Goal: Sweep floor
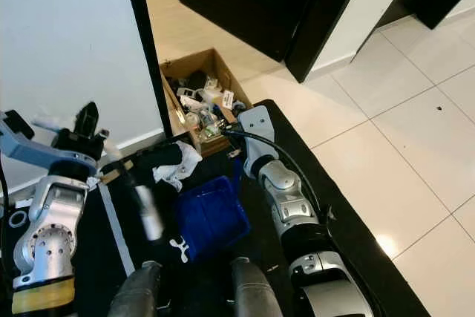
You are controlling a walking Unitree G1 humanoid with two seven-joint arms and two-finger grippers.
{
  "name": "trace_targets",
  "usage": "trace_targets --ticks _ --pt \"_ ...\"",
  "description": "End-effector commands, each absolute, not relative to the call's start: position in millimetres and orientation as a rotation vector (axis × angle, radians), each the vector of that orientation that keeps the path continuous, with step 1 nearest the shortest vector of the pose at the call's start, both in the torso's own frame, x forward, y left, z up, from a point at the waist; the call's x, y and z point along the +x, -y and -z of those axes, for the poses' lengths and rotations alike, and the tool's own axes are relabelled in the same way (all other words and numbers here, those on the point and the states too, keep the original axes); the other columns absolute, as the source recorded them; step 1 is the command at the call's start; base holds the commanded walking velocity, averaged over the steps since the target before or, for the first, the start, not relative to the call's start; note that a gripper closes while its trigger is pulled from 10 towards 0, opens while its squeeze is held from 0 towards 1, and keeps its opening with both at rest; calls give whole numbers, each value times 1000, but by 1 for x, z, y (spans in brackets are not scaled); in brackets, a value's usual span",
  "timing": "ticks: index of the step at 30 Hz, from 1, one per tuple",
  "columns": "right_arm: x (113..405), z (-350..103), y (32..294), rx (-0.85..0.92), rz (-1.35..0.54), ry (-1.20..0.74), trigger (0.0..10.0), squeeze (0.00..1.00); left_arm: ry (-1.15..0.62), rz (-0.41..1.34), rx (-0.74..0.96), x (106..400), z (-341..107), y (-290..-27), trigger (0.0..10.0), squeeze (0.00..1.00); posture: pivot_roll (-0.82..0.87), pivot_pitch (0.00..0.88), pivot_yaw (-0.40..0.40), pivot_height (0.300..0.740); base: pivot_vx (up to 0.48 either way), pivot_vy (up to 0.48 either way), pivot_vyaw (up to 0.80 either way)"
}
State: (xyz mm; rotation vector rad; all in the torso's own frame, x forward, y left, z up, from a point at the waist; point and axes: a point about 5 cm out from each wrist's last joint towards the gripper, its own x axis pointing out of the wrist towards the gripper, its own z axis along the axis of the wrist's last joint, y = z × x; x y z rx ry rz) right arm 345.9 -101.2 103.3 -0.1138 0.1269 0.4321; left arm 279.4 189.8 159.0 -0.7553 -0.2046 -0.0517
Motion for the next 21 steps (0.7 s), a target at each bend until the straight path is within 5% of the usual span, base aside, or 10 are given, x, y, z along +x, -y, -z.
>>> trace_targets --ticks 1,10,21 --pt "335 -78 97 -54 -463 -239 10000 0 171 52 -799 278 -150 -183 10000 0 -15 275 -44 740 0 0 0" --pt "335 -77 98 -59 -461 -244 10000 0 139 -62 -842 276 -129 -189 10000 0 -16 276 -47 740 0 0 0" --pt "334 -76 99 -61 -461 -247 10000 0 122 -271 -1136 273 -104 -191 10000 0 -25 278 -54 740 0 0 0"
